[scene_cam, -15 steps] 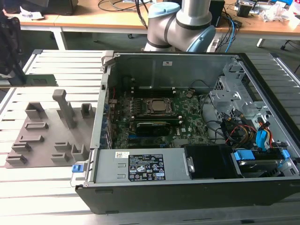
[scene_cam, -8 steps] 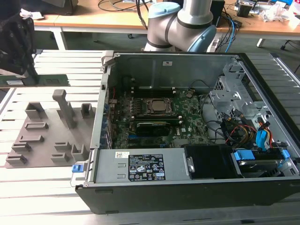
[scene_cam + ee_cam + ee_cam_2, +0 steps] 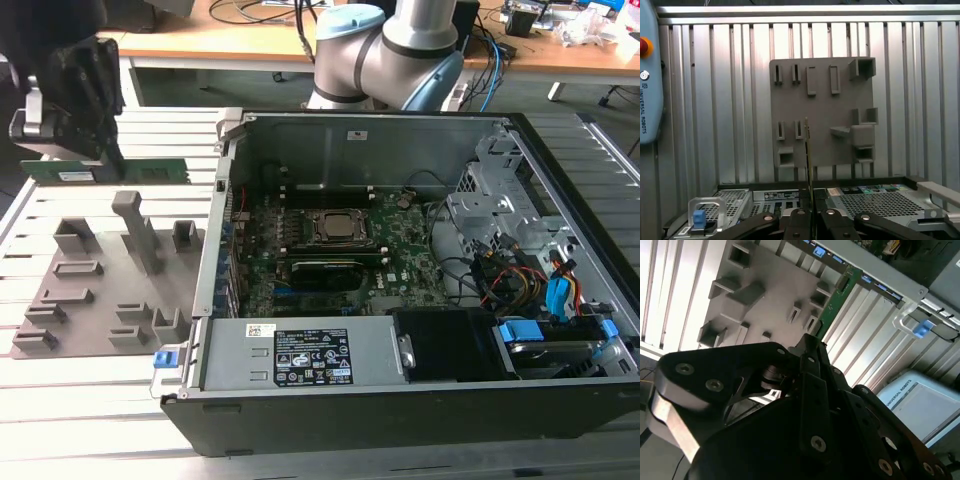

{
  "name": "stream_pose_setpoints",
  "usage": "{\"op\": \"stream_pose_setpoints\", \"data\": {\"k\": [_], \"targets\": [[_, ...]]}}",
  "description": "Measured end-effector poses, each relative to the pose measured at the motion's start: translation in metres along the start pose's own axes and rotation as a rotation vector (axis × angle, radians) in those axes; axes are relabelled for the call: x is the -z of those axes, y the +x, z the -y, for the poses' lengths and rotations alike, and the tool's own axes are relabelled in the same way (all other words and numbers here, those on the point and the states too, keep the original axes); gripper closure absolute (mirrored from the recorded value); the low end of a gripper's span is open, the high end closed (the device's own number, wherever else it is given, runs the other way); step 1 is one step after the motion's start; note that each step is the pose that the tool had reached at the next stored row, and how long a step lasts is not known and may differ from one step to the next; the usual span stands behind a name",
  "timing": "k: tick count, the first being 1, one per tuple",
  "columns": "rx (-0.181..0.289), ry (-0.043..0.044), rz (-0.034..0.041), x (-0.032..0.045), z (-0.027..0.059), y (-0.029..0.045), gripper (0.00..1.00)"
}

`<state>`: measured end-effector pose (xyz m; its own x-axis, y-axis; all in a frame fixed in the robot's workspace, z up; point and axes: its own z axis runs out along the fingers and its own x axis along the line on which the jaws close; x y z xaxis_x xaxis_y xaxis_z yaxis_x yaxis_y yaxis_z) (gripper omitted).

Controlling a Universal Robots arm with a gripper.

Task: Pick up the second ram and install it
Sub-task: 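Pick up the second ram and move it above second insertion slot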

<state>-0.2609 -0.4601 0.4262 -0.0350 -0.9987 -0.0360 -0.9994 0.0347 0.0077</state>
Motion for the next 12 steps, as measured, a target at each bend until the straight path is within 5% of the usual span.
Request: {"op": "stream_pose_setpoints", "data": {"k": [12], "targets": [[0.000, -0.0038, -0.0001, 0.0003, 0.0501, -0.0018, 0.86]]}}
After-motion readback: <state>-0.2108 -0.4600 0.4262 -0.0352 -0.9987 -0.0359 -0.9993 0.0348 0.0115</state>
